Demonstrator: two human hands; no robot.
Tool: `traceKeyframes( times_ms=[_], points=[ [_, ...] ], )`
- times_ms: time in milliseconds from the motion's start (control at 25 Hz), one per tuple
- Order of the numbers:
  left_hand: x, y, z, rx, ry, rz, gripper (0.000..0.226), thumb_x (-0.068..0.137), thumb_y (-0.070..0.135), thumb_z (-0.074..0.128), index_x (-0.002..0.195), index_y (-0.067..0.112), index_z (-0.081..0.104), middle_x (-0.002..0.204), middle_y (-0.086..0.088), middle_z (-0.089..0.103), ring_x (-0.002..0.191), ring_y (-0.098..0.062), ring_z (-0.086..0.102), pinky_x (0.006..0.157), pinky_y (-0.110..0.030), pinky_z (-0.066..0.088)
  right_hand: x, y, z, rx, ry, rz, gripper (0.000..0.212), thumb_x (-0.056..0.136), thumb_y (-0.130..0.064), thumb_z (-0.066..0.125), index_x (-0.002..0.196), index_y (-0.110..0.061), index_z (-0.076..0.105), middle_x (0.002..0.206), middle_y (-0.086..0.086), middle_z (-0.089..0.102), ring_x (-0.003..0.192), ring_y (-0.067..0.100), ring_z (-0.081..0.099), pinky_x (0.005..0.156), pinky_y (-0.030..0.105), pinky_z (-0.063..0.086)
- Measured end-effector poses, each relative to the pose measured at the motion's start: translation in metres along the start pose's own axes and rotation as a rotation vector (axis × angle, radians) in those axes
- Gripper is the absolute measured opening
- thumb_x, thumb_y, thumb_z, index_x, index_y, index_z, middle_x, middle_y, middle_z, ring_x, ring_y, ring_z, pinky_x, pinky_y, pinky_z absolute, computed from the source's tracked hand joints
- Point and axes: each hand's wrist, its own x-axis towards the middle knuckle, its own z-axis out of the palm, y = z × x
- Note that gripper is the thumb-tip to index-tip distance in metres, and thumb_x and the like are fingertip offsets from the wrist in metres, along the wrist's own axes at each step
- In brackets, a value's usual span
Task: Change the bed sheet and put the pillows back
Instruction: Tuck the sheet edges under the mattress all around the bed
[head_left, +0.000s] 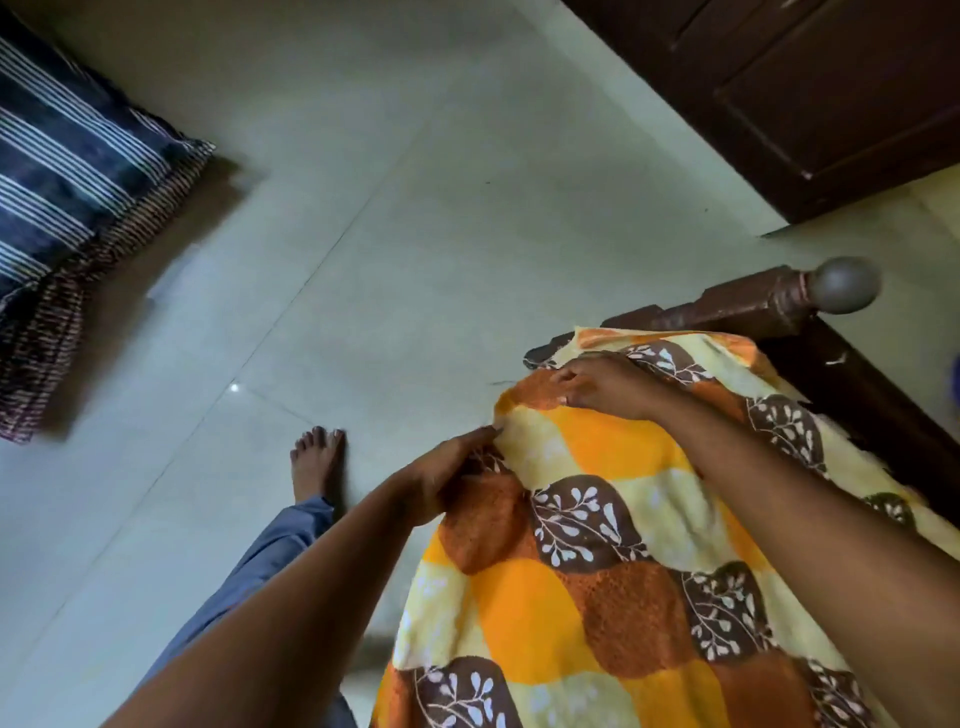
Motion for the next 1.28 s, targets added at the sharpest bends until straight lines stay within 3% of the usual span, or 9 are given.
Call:
traceKeyframes(
  times_ms=[120,200,400,520,640,760,920,1040,1280],
  points=[
    [0.019,0.040,0.016,0.009,-0.008,-0.062,0.047,0.079,0.061,0.058,0.092,0.017,0.070,0.088,-0.002,0.070,0.068,-0.014,0.064,0.062,-0.020,0.052,0.041,0.023,-0.025,-0.139,-0.062,-0.068,0.036,0.086,-0.027,0.065,0.121,-0.019,0.061,0.126,0.003,0.058,0.121,0.021,0.049,0.097,0.026,0.036],
    [0.040,0.059,0.019,0.126,0.018,-0.072,0.057,0.065,0.069,0.066,0.092,0.019,0.072,0.088,-0.001,0.071,0.071,-0.014,0.065,0.069,-0.021,0.051,0.072,0.032,-0.034,-0.205,-0.129,-0.112,0.041,0.086,-0.034,0.064,0.125,-0.022,0.058,0.126,0.002,0.056,0.122,0.021,0.046,0.102,0.031,0.036],
    [0.077,0.079,0.025,-0.035,0.174,0.073,0.014,0.090,0.020,0.058,0.084,0.010,0.066,0.061,-0.003,0.060,0.049,-0.012,0.051,0.050,-0.020,0.041,0.132,0.039,-0.020,-0.281,-0.370,-0.144,0.048,0.095,-0.053,0.034,0.130,-0.026,0.052,0.139,-0.002,0.049,0.133,0.022,0.036,0.107,0.033,0.028],
    [0.086,0.089,0.028,0.142,0.273,0.129,0.019,0.082,0.031,0.068,0.076,0.013,0.068,0.061,0.001,0.067,0.053,-0.013,0.060,0.055,-0.023,0.049,0.145,0.054,-0.018,-0.277,-0.494,0.013,0.064,0.089,-0.065,0.030,0.107,-0.012,0.060,0.102,0.008,0.058,0.107,0.025,0.053,0.084,0.032,0.038],
    [0.095,0.094,0.023,0.235,0.494,0.238,0.028,0.078,0.032,0.072,0.062,0.013,0.059,0.043,0.008,0.052,0.041,-0.009,0.046,0.042,-0.017,0.036,0.145,0.053,-0.036,-0.046,-0.217,-0.031,0.053,0.084,-0.061,0.051,0.058,-0.015,0.049,0.058,0.003,0.046,0.061,0.016,0.047,0.058,0.029,0.032],
    [0.091,0.098,0.020,0.162,0.590,0.335,0.019,0.080,0.031,0.071,0.069,0.016,0.066,0.071,-0.008,0.064,0.066,-0.019,0.057,0.062,-0.033,0.048,0.150,0.021,-0.062,0.004,0.054,-0.141,0.056,0.085,-0.055,0.055,0.047,-0.017,0.040,0.048,-0.004,0.034,0.052,0.012,0.038,0.053,0.029,0.029],
    [0.076,0.110,0.011,0.261,0.521,0.330,0.018,0.088,0.023,0.062,0.071,0.017,0.061,0.059,0.003,0.056,0.054,-0.014,0.050,0.049,-0.020,0.040,0.151,-0.002,-0.065,-0.107,0.093,-0.174,0.039,0.087,-0.050,0.055,0.067,-0.018,0.063,0.075,-0.001,0.060,0.083,0.020,0.055,0.069,0.027,0.035],
    [0.061,0.132,0.009,0.469,0.416,0.231,0.011,0.092,0.024,0.056,0.103,0.023,0.058,0.083,0.002,0.061,0.074,-0.015,0.060,0.064,-0.026,0.043,0.121,0.005,-0.060,0.081,0.320,-0.107,0.020,0.089,-0.032,0.058,0.100,-0.017,0.066,0.108,-0.002,0.064,0.110,0.019,0.054,0.087,0.031,0.042],
    [0.028,0.169,0.055,0.901,0.240,0.389,0.023,0.093,0.013,0.051,0.110,0.025,0.059,0.096,0.004,0.065,0.090,-0.012,0.059,0.074,-0.015,0.042,0.003,-0.013,-0.060,0.535,0.910,0.115,0.020,0.084,-0.015,0.053,0.096,-0.014,0.069,0.098,-0.001,0.069,0.094,0.015,0.061,0.079,0.017,0.041]
  ],
)
